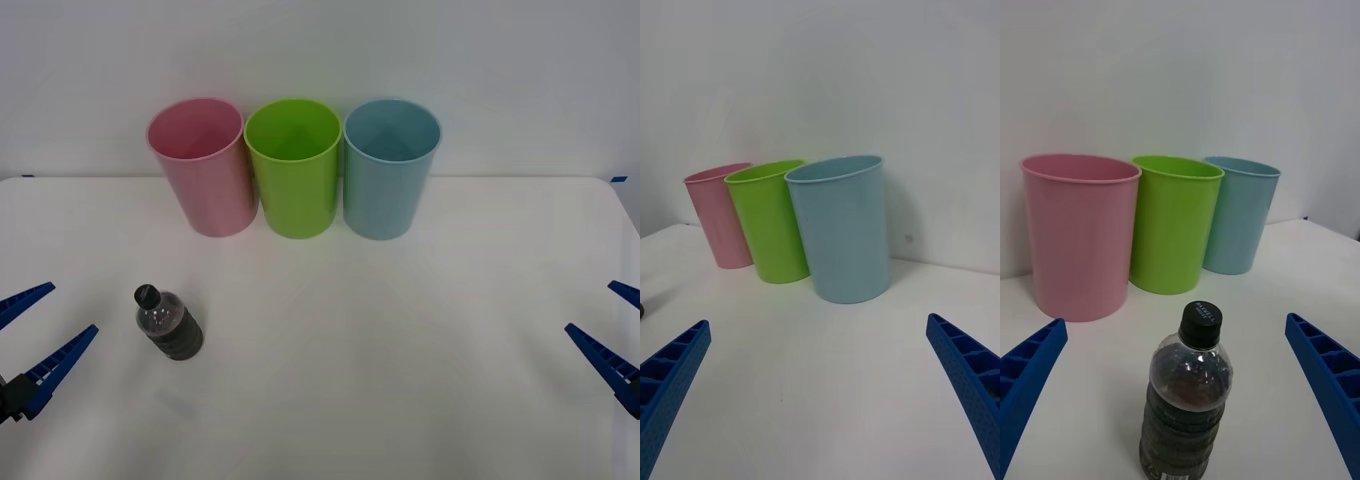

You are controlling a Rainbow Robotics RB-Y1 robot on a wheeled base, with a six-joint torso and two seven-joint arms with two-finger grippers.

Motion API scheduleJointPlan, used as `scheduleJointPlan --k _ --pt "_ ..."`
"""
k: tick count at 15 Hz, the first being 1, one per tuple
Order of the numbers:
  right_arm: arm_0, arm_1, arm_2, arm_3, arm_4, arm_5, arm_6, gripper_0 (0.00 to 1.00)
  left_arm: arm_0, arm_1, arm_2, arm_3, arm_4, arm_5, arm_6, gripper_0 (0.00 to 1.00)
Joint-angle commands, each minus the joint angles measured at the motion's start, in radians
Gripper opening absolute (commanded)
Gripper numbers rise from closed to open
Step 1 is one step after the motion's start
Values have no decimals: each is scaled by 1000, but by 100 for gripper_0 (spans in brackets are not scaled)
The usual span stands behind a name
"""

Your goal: Grasp the object on the table and drop it into the matching bin: aluminum can to the light blue bin, PET bottle to the pink bin.

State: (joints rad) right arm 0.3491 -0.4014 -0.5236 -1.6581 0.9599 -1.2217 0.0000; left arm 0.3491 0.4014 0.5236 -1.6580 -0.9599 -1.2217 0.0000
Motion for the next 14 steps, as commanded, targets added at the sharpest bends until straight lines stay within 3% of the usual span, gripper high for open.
scheduleJointPlan --k 1,3,10,14 --pt "0 0 0 0 0 0 0 100 0 0 0 0 0 0 0 100" --pt "0 0 0 0 0 0 0 100 11 -10 -8 29 1 -1 2 100" --pt "0 0 0 0 0 0 0 100 102 66 -13 30 43 5 -20 100" --pt "0 0 0 0 0 0 0 100 148 68 -22 47 43 11 -146 100"
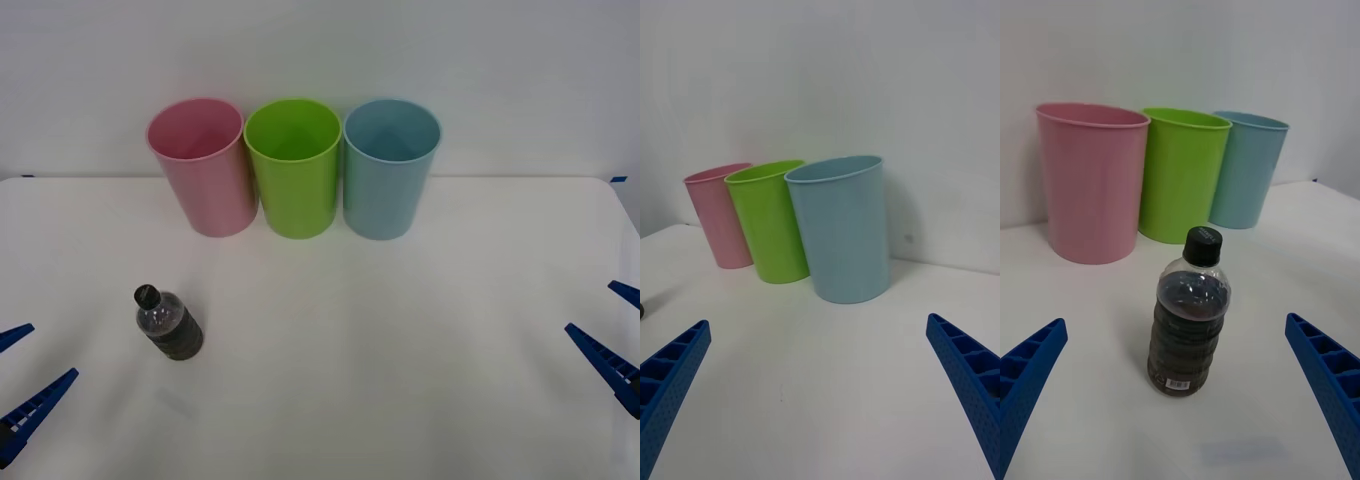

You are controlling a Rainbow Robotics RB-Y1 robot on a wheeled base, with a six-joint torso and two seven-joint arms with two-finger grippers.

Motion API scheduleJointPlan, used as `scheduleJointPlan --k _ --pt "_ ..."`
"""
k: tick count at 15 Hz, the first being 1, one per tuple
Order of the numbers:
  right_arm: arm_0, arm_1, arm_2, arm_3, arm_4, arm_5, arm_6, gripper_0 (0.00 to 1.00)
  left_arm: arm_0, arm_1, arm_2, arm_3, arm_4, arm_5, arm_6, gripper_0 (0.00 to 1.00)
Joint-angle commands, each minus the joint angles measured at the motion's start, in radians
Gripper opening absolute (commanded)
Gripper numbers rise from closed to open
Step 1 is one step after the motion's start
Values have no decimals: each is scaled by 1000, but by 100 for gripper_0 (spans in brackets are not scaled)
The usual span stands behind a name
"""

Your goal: Grasp the object on the table and drop it into the matching bin: aluminum can to the light blue bin, PET bottle to the pink bin.

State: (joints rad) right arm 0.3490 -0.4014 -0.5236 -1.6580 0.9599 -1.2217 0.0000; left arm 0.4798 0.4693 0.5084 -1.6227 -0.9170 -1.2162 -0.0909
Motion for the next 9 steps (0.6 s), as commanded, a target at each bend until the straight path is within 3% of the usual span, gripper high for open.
scheduleJointPlan --k 1,4,9 --pt "0 0 0 0 0 0 0 100 20 0 -16 32 0 9 -95 100" --pt "0 0 0 0 0 0 0 100 3 0 -65 116 -2 24 -210 100" --pt "0 0 0 0 0 0 0 100 -21 0 -151 133 -17 118 -216 100"
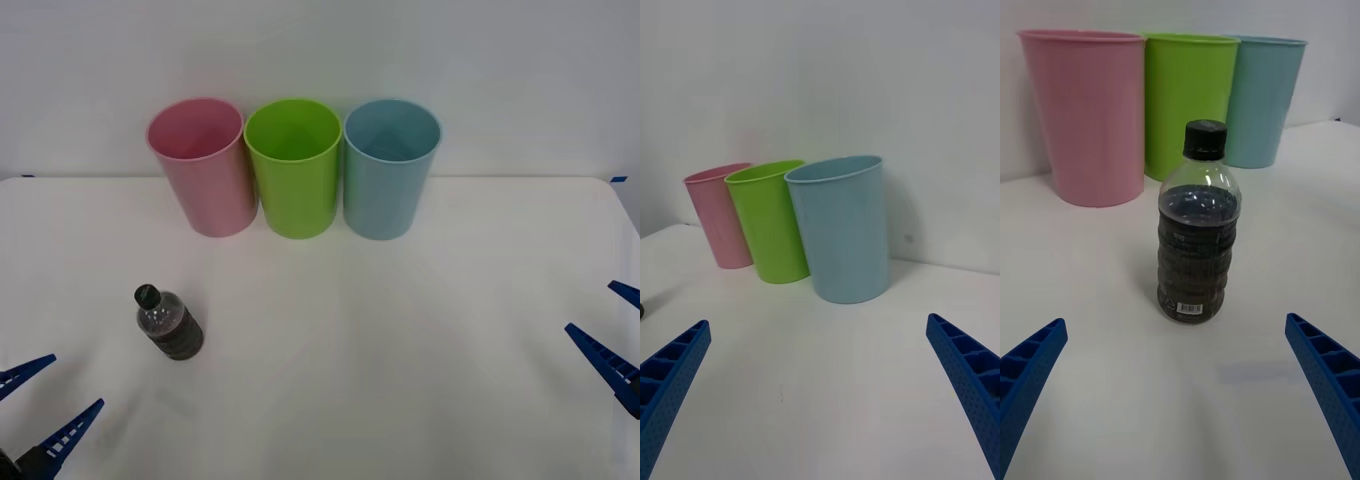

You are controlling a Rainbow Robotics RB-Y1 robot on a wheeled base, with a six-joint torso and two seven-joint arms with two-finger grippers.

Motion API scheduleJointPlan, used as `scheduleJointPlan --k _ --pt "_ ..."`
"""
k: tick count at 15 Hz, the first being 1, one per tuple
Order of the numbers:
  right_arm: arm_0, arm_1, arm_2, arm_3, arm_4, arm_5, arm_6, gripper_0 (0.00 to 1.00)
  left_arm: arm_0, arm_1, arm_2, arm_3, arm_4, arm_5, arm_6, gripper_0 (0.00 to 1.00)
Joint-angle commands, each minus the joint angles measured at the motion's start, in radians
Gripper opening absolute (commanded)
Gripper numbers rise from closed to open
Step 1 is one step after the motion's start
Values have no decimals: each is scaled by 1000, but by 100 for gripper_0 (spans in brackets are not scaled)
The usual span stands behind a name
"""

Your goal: Grasp the object on the table and drop it into the matching bin: aluminum can to the light blue bin, PET bottle to the pink bin.

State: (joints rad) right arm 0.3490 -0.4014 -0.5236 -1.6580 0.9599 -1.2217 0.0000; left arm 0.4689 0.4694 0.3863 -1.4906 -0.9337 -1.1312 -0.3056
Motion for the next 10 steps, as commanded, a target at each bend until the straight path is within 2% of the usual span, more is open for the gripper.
scheduleJointPlan --k 1,5,10 --pt "0 0 0 0 0 0 0 100 -19 -2 -44 1 -1 48 -1 100" --pt "0 0 0 0 0 0 0 100 -58 -5 -113 3 -2 120 2 100" --pt "0 0 0 0 0 0 0 100 -133 -95 -109 27 -83 142 6 100"
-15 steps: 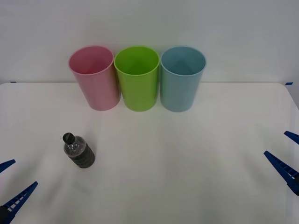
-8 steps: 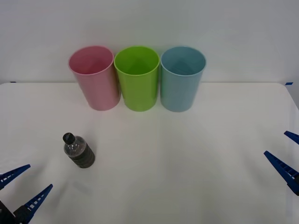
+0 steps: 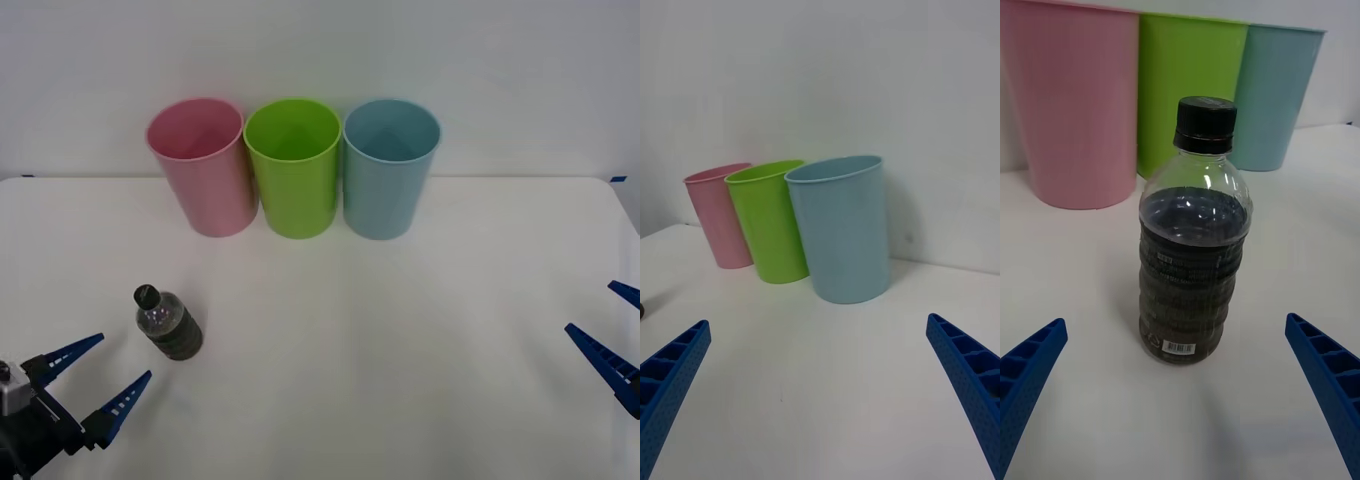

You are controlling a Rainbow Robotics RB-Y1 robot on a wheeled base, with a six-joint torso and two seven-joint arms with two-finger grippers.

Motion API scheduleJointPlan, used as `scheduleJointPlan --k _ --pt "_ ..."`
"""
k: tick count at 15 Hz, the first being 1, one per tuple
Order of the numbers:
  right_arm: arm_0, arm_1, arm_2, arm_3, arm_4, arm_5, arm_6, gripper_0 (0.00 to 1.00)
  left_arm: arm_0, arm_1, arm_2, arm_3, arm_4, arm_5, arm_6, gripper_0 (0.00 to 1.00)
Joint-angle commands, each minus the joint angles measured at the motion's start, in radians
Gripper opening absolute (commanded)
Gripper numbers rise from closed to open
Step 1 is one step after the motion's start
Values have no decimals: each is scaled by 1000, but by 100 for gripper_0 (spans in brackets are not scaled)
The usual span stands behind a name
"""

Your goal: Grasp the object on the table and drop it into the matching bin: aluminum can to the light blue bin, PET bottle to the pink bin.

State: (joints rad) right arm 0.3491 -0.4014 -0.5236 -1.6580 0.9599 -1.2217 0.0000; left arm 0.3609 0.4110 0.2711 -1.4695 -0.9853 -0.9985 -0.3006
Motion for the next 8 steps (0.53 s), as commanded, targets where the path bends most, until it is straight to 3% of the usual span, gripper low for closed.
scheduleJointPlan --k 1,8 --pt "0 0 0 0 0 0 0 100 -36 -57 7 8 -49 18 1 100" --pt "0 0 0 0 0 0 0 100 -115 -153 7 12 -164 77 14 100"
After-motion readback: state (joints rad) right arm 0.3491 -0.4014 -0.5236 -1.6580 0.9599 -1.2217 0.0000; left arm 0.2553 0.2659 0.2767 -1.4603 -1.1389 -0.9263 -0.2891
